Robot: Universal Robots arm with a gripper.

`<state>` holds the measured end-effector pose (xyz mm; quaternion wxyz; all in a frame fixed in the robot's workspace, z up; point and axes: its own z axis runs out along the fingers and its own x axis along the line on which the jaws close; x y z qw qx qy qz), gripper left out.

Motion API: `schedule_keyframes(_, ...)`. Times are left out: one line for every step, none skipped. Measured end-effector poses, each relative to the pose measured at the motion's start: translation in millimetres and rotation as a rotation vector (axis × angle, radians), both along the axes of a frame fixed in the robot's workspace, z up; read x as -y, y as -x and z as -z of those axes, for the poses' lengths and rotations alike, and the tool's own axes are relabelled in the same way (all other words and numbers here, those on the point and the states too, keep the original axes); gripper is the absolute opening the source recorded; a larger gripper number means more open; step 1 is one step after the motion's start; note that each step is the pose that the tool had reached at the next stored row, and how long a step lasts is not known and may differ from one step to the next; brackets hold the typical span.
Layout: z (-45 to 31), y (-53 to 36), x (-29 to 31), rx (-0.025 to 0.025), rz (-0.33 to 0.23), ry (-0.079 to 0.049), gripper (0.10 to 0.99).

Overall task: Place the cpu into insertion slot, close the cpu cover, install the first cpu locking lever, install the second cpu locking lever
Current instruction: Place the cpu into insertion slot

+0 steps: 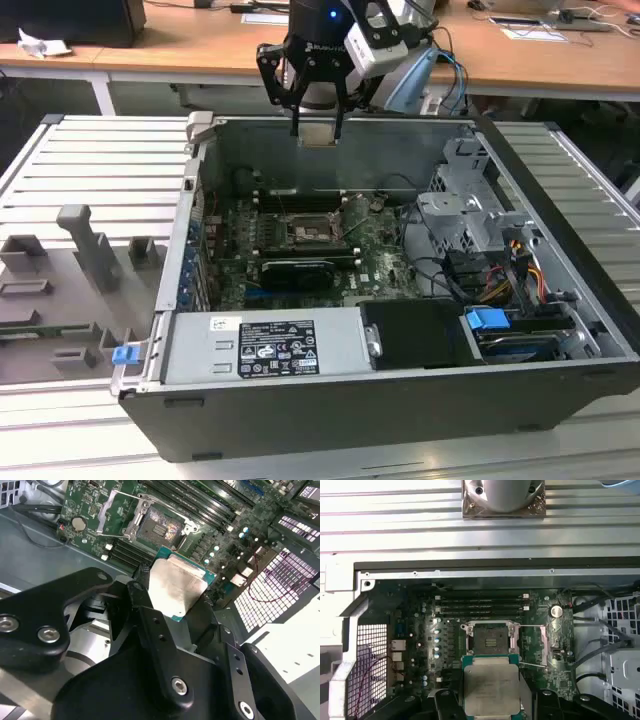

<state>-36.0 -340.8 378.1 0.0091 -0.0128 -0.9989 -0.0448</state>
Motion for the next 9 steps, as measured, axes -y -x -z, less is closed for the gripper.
schedule_keyframes(0.0, 0.0, 0.0, 0.0000, 0.000, 0.000, 0.537)
schedule_keyframes(0.0, 0.0, 0.0, 0.0000, 0.003, 0.000, 0.537)
schedule_keyframes(0.0, 0.0, 0.0, 0.0000, 0.007, 0.000, 0.537)
schedule_keyframes(0.0, 0.0, 0.0, 0.0000, 0.010, 0.000, 0.537)
schedule_keyframes(0.0, 0.0, 0.0, 0.0000, 0.013, 0.000, 0.537)
schedule_keyframes(0.0, 0.0, 0.0, 0.0000, 0.022, 0.000, 0.537)
schedule_keyframes(0.0, 0.0, 0.0, 0.0000, 0.032, 0.000, 0.537)
schedule_keyframes(0.1, 0.0, 0.0, 0.0000, 0.040, 0.000, 0.537)
schedule_keyframes(0.1, 0.0, 0.0, 0.0000, 0.048, 0.000, 0.537)
